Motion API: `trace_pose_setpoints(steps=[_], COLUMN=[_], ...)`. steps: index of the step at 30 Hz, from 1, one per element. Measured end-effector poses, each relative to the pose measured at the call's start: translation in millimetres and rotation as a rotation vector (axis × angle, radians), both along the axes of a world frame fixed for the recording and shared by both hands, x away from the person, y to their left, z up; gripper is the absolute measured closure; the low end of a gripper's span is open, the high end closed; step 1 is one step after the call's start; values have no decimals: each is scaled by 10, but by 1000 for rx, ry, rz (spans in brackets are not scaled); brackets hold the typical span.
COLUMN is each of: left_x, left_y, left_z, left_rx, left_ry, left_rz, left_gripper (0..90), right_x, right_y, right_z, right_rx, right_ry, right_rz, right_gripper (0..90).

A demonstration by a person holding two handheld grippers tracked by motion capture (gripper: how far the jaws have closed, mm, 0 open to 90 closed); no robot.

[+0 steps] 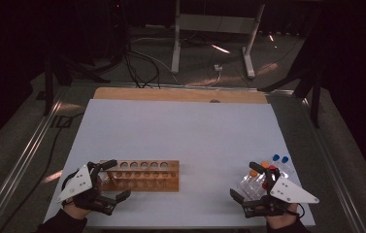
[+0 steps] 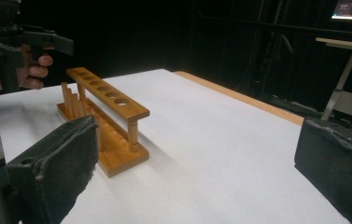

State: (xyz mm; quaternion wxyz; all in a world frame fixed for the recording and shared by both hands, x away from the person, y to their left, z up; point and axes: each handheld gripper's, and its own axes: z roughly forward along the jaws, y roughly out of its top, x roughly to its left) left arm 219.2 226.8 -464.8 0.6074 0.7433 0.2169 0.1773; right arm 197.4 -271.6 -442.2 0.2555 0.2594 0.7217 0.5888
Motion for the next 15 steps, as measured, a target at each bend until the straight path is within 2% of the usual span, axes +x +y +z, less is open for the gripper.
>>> trace_pose_setpoints(steps=[6, 8, 13, 15], left_x=[-4, -4, -6, -7], left_y=[2, 3, 4, 4], left_z=[6, 7, 11, 12], left_rx=[-8, -9, -11, -12], left_ry=[4, 5, 7, 8], left_rz=[-4, -6, -8, -8], left_gripper=[5, 5, 5, 5], right_x=[8, 18, 30, 30], right_y=[-11, 13, 48, 49], right_z=[32, 36, 16, 21], right_rx=[16, -13, -44, -38], right_ry=[23, 52, 67, 72], right_rz=[16, 29, 44, 50], right_gripper=[0, 0, 0, 0])
